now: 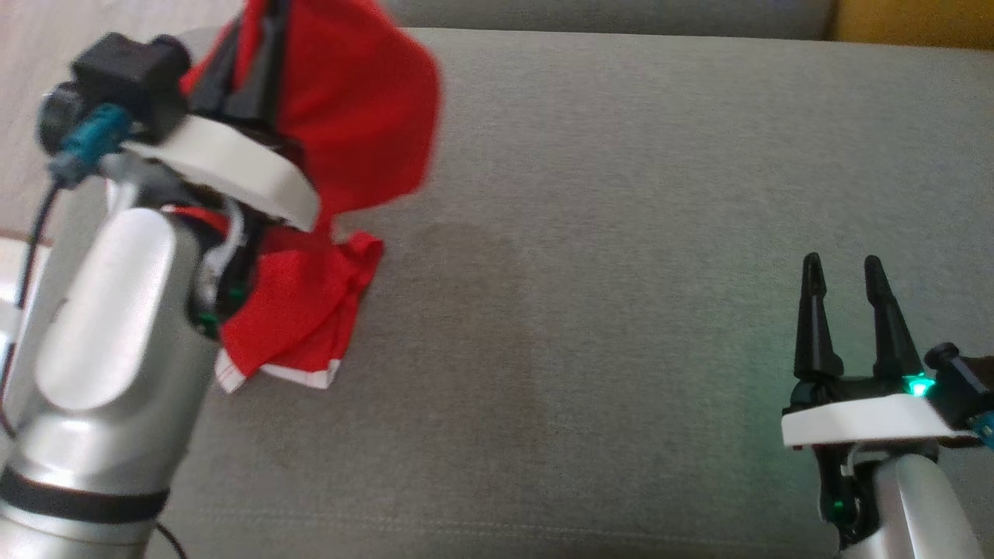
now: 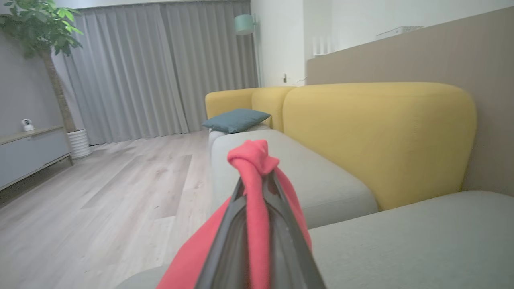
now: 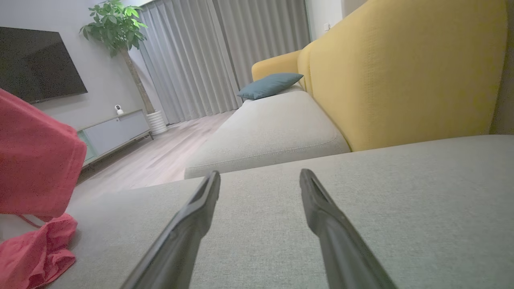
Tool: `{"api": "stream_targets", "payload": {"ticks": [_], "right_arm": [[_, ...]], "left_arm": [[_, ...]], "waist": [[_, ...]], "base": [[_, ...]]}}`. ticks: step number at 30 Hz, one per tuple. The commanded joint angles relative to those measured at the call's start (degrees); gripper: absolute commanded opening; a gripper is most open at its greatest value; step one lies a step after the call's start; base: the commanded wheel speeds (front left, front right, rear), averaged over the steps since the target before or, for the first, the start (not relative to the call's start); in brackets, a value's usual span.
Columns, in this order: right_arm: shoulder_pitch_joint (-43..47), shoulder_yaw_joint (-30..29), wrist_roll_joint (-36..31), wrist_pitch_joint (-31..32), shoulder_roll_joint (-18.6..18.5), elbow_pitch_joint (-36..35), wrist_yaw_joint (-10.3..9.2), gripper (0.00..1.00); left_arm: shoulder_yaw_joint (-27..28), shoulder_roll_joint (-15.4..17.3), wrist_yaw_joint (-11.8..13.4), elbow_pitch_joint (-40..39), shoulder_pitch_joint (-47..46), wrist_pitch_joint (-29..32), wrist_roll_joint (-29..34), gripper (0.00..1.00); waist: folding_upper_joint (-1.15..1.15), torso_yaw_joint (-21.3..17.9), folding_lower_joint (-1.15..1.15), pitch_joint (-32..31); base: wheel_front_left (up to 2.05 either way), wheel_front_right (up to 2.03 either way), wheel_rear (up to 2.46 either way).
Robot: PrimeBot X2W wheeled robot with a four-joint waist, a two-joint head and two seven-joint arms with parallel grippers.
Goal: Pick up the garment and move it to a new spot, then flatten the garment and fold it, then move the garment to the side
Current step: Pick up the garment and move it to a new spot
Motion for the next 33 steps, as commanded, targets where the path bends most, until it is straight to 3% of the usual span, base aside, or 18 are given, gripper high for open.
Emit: {"api": "stream_targets", "payload": {"ticks": [1, 9, 12, 20, 21, 22, 23, 28, 33], "right_arm": [[-1.2, 1.9, 0.3, -0.6, -0.4, -1.8, -0.04, 1.0], [-4.4, 3.7, 0.3, -0.6, -0.4, -3.5, -0.04, 1.0], [-7.0, 3.3, 0.8, -0.6, -0.4, -5.4, -0.04, 1.0], [-9.3, 3.1, 3.3, -0.6, -0.4, -7.8, -0.04, 1.0], [-9.3, 3.1, 3.6, -0.6, -0.4, -7.8, -0.04, 1.0], [-9.2, 3.2, 3.9, -0.6, -0.4, -7.8, -0.04, 1.0], [-9.2, 3.3, 4.1, -0.6, -0.4, -7.7, -0.04, 1.0], [-9.0, 2.9, 4.4, -0.6, -0.4, -7.7, -0.04, 1.0], [-8.2, 2.8, 2.9, -0.6, -0.4, -7.5, -0.04, 1.0]], "left_arm": [[1.2, 0.6, 0.4, -3.1, -2.7, 0.6, -0.1, 0.0], [-3.0, -4.4, 0.8, -5.0, -4.4, 2.0, 0.4, 0.0], [-5.2, -7.4, 1.1, -3.4, -6.3, 2.1, 1.0, 0.0], [-7.6, -10.8, 1.3, 8.4, -9.8, 0.3, 2.3, 0.0], [-7.9, -11.0, 1.3, 10.8, -10.1, -0.1, 2.6, 0.05], [-8.4, -11.0, 1.4, 13.2, -10.5, -0.6, 3.3, 0.59], [-8.9, -11.2, 1.3, 15.4, -10.8, -1.3, 3.7, 1.0], [-10.3, -12.3, 1.4, 24.1, -11.9, -6.0, 4.9, 1.0], [-8.9, -13.0, 2.2, 27.1, -12.1, -10.4, 4.1, 1.0]], "waist": [[0.0, -2.4, 0.0, 0.0], [0.0, -11.2, 0.0, 1.6], [0.0, -17.0, 0.0, 3.5], [0.0, -26.6, 0.0, 7.7], [0.0, -27.2, 0.0, 8.1], [0.0, -27.9, 0.0, 8.4], [0.0, -28.4, 0.0, 8.7], [0.0, -28.7, 0.0, 9.2], [0.0, -25.0, 0.0, 7.7]], "base": [[0.0, 0.0, 0.0], [0.0, 0.0, 0.0], [0.0, 0.0, 0.0], [0.0, 0.0, 0.0], [0.0, 0.0, 0.0], [0.0, 0.0, 0.0], [0.0, 0.0, 0.0], [0.0, 0.0, 0.0], [0.0, 0.0, 0.0]]}}
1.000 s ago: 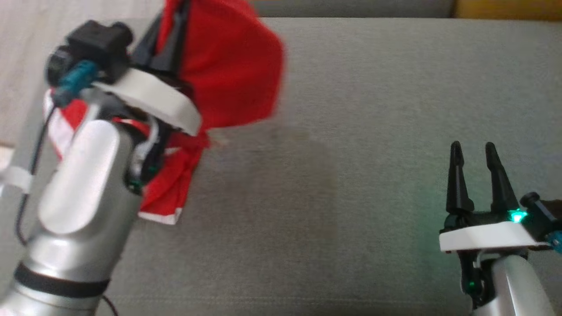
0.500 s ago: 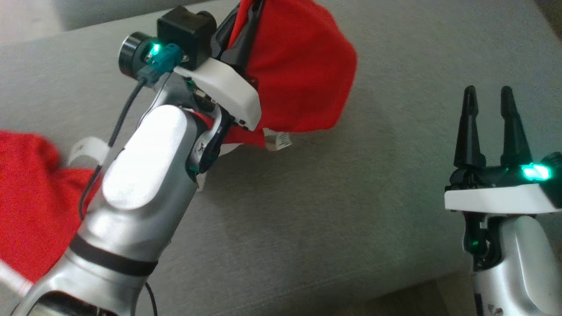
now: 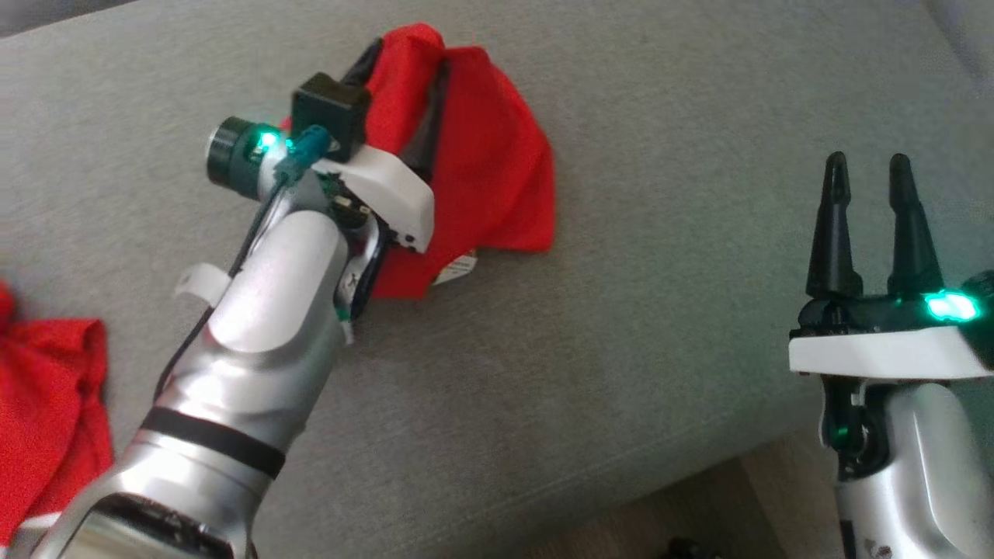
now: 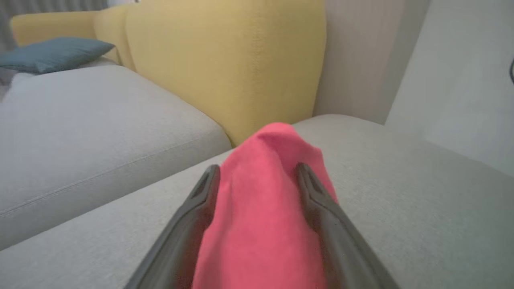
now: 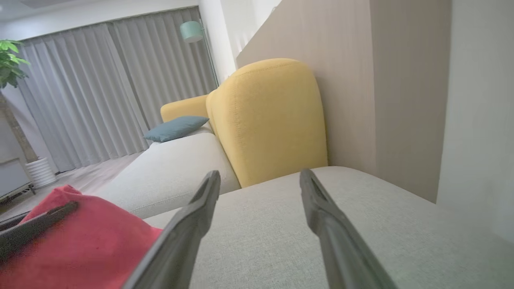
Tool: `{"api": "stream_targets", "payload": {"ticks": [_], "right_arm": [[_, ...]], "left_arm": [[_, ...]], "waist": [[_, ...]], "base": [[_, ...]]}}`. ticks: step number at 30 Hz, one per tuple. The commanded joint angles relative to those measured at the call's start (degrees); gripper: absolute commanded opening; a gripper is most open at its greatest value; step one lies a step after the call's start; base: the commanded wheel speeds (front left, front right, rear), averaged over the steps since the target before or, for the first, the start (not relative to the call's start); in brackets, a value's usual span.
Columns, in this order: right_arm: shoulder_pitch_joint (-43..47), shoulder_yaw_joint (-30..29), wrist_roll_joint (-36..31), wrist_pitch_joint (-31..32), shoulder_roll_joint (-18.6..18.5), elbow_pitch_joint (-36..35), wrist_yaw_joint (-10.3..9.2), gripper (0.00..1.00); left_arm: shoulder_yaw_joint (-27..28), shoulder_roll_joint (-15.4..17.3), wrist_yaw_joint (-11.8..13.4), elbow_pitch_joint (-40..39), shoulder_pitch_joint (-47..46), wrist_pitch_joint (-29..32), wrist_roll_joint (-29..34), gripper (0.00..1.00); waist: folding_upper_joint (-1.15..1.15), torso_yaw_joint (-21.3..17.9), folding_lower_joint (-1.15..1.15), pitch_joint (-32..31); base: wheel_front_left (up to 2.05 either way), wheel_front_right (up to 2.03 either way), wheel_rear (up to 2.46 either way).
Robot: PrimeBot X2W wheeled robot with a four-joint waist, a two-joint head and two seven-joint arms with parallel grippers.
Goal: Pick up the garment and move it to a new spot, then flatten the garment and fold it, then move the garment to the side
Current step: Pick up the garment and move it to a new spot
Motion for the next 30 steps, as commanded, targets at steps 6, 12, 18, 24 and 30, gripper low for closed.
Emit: {"api": "stream_targets", "payload": {"ticks": [6, 12, 18, 24, 30], "right_arm": [[1.0, 0.8, -3.4, -0.3, -0.4, -1.3, -0.04, 1.0], [2.6, 0.4, -4.8, -0.3, -0.4, -0.4, -0.04, 1.0], [4.2, 1.4, -5.6, -0.3, -0.4, 0.4, -0.04, 1.0], [6.2, 1.3, -6.2, -0.3, -0.4, 0.9, -0.04, 1.0], [8.0, 1.7, -6.7, -0.3, -0.4, 1.7, -0.04, 1.0]], "left_arm": [[5.6, 2.2, 1.8, -4.5, -0.8, -2.2, -1.0, 1.0], [7.5, 4.5, 1.6, -12.4, 4.1, -2.3, -0.4, 1.0], [8.1, 7.3, 2.4, -19.4, 11.5, -2.3, 0.7, 1.0], [10.3, 8.3, 5.6, -26.4, 22.5, -2.3, 0.5, 1.0], [14.3, 5.6, 8.1, -34.1, 35.6, -2.3, 1.7, 1.0]], "waist": [[0.0, 9.2, 0.0, -4.6], [0.0, 15.3, 0.0, -7.2], [0.0, 19.3, 0.0, -9.8], [0.0, 21.6, 0.0, -12.2], [0.0, 22.8, 0.0, -13.5]], "base": [[0.0, 0.0, 0.0], [0.0, 0.0, 0.0], [0.0, 0.0, 0.0], [0.0, 0.0, 0.0], [0.0, 0.0, 0.0]]}}
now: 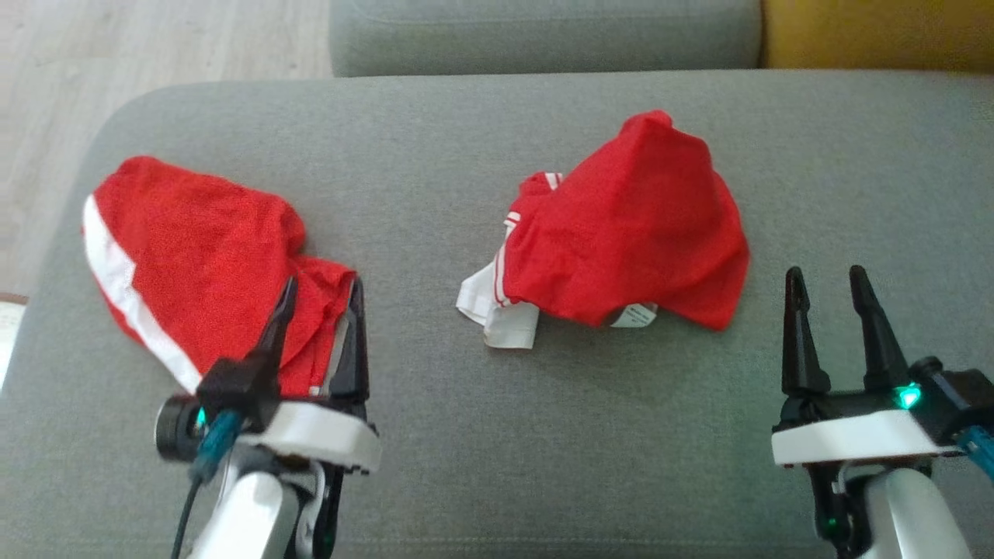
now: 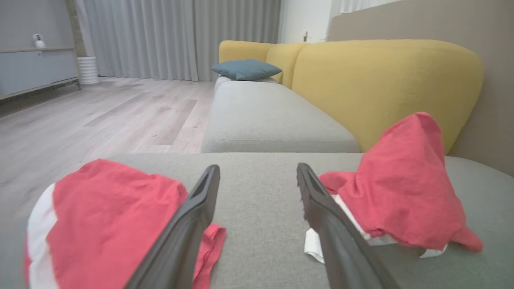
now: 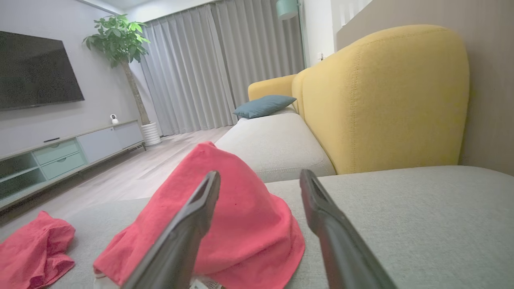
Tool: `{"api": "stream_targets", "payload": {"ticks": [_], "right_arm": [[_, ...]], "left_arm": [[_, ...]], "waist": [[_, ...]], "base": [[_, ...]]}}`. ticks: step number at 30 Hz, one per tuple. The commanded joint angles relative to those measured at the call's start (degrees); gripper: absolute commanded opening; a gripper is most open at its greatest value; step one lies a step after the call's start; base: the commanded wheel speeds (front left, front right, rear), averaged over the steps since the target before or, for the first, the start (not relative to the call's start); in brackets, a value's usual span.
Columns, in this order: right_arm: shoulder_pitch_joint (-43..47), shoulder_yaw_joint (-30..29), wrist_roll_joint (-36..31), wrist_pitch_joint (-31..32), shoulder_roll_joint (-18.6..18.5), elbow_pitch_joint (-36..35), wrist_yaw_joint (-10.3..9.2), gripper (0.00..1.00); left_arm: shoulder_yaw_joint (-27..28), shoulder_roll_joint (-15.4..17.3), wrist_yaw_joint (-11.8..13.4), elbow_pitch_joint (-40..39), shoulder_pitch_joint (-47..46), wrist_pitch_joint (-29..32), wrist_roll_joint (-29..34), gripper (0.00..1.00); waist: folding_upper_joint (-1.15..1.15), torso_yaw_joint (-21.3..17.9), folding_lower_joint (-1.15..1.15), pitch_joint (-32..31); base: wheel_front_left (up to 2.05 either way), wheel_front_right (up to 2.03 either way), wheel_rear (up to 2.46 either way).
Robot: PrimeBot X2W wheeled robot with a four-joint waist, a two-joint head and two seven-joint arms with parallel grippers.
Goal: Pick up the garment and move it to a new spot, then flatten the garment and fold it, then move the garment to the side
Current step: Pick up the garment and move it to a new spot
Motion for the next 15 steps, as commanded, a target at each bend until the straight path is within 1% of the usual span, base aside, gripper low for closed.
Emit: {"api": "stream_targets", "payload": {"ticks": [1, 6, 12, 15], "right_arm": [[-1.2, 1.6, -0.6, -0.3, -0.4, -1.6, -0.04, 1.0], [-0.8, 1.7, -1.8, -0.3, -0.4, -1.1, -0.04, 1.0], [-1.2, 2.2, -2.7, -0.3, -0.4, -0.9, -0.04, 1.0], [-1.5, 3.7, -3.6, -0.3, -0.4, -0.8, -0.04, 1.0]], "left_arm": [[3.2, -0.2, 0.2, -2.9, -2.4, -0.3, 0.5, 1.0], [5.0, -2.3, -1.8, -3.9, 0.7, -0.3, 2.9, 1.0], [6.8, -4.1, -4.1, -3.4, 0.9, -0.3, 4.7, 1.0], [7.2, -4.8, -5.1, -2.9, 1.0, -0.3, 5.5, 1.0]], "waist": [[0.0, 0.4, 0.0, -0.2], [0.0, 1.0, 0.0, -0.4], [0.0, 1.2, 0.0, 0.1], [0.0, 1.6, 0.0, 0.7]], "base": [[0.0, 0.0, 0.0], [0.0, 0.0, 0.0], [0.0, 0.0, 0.0], [0.0, 0.0, 0.0]]}}
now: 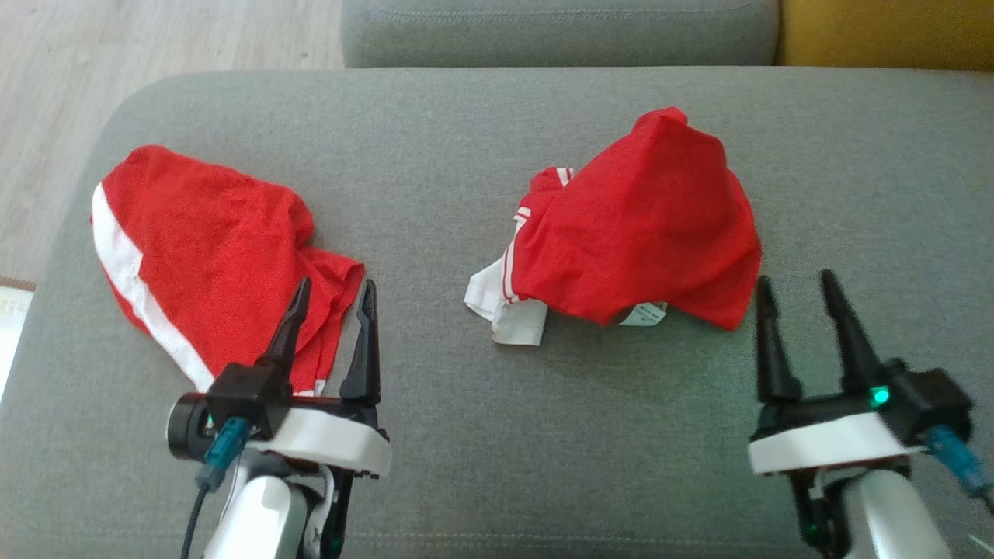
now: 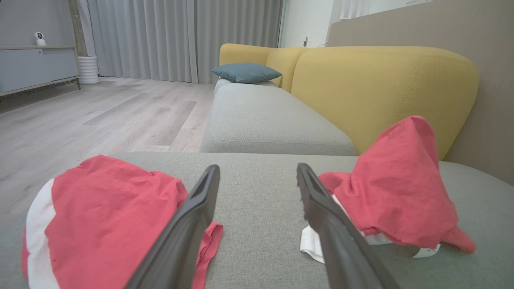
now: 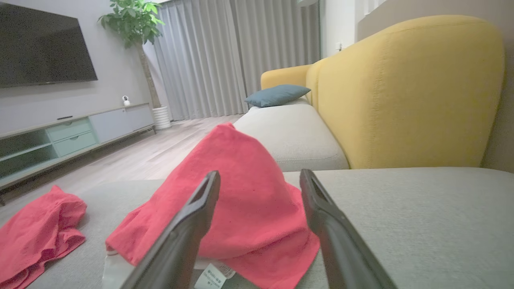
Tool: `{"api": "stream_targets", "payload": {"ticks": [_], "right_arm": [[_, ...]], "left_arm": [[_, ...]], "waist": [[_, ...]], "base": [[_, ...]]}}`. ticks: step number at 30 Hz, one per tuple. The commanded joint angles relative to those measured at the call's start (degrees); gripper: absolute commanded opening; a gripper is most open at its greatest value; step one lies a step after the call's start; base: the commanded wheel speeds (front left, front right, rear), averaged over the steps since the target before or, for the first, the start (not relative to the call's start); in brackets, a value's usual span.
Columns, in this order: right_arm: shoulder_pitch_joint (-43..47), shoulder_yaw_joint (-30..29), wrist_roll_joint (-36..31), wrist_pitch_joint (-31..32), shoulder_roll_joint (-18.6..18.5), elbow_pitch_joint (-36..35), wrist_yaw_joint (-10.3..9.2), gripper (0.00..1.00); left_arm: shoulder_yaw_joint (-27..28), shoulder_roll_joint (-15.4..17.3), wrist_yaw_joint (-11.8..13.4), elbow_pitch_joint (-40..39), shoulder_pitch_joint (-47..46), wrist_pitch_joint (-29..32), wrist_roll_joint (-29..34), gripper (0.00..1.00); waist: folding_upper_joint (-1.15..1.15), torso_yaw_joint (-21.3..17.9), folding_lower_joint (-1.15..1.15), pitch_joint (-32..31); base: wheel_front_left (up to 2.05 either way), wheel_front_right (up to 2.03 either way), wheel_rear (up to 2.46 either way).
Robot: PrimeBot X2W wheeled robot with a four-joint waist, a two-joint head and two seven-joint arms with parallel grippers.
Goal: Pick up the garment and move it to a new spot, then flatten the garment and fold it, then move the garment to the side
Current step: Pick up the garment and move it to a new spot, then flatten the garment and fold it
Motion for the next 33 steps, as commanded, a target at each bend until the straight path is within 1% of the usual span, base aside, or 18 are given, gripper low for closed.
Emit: {"api": "stream_targets", "payload": {"ticks": [1, 6, 10, 15, 22, 27, 28, 29, 30, 33], "right_arm": [[-1.7, 2.3, -1.0, -0.3, -0.4, -1.5, -0.04, 1.0], [-2.5, 5.7, -2.7, 0.2, -0.4, 1.8, -0.04, 1.0], [-3.9, 8.6, -1.5, 2.0, -0.4, 5.3, -0.04, 1.0], [-6.1, 11.9, 0.9, 3.7, -0.4, 9.2, -0.04, 1.0], [-8.7, 12.3, 0.4, 3.9, -0.4, 13.4, -0.04, 1.0], [-11.2, 12.1, 2.2, 2.7, -0.4, 16.4, -0.04, 1.0], [-11.5, 12.0, 2.4, 2.3, -0.4, 16.6, -0.04, 0.81], [-11.7, 12.0, 2.7, 2.0, -0.4, 16.8, -0.04, 0.25], [-12.0, 12.1, 2.9, 1.6, -0.4, 16.8, -0.04, 0.0], [-12.3, 12.4, 3.9, 0.6, -0.4, 16.3, -0.04, 0.0]], "left_arm": [[2.1, -0.1, -0.4, -1.5, -1.8, -0.3, 0.6, 1.0], [2.4, -0.9, -1.6, -0.8, -2.5, -0.3, 1.4, 1.0], [2.0, -1.3, -2.3, -0.1, -3.4, -0.3, 1.7, 1.0], [1.4, -1.7, -2.5, 0.6, -4.0, -0.3, 1.6, 1.0], [0.7, -1.8, -2.6, 1.3, -4.4, -0.3, 1.4, 1.0], [-0.1, -1.8, -1.9, 1.3, -4.8, -0.3, 0.7, 1.0], [-0.2, -1.8, -1.8, 1.3, -4.8, -0.3, 0.7, 1.0], [-0.2, -1.8, -1.7, 1.3, -4.7, -0.3, 0.7, 1.0], [-0.1, -1.8, -1.5, 1.4, -4.6, -0.3, 0.7, 1.0], [0.3, -1.8, -1.4, 1.6, -4.4, -0.3, 0.8, 1.0]], "waist": [[0.0, 0.4, 0.0, 0.4], [0.0, 2.1, 0.0, 2.0], [0.0, 4.2, 0.0, 3.5], [0.0, 6.7, 0.0, 4.9], [0.0, 9.2, 0.0, 6.2], [0.0, 10.5, 0.0, 6.8], [0.0, 10.5, 0.0, 6.7], [0.0, 10.4, 0.0, 6.7], [0.0, 10.2, 0.0, 6.5], [0.0, 9.1, 0.0, 6.0]], "base": [[0.0, 0.0, 0.0], [0.0, 0.0, 0.0], [0.0, 0.0, 0.0], [0.0, 0.0, 0.0], [0.0, 0.0, 0.0], [0.0, 0.0, 0.0], [0.0, 0.0, 0.0], [0.0, 0.0, 0.0], [0.0, 0.0, 0.0], [0.0, 0.0, 0.0]]}}
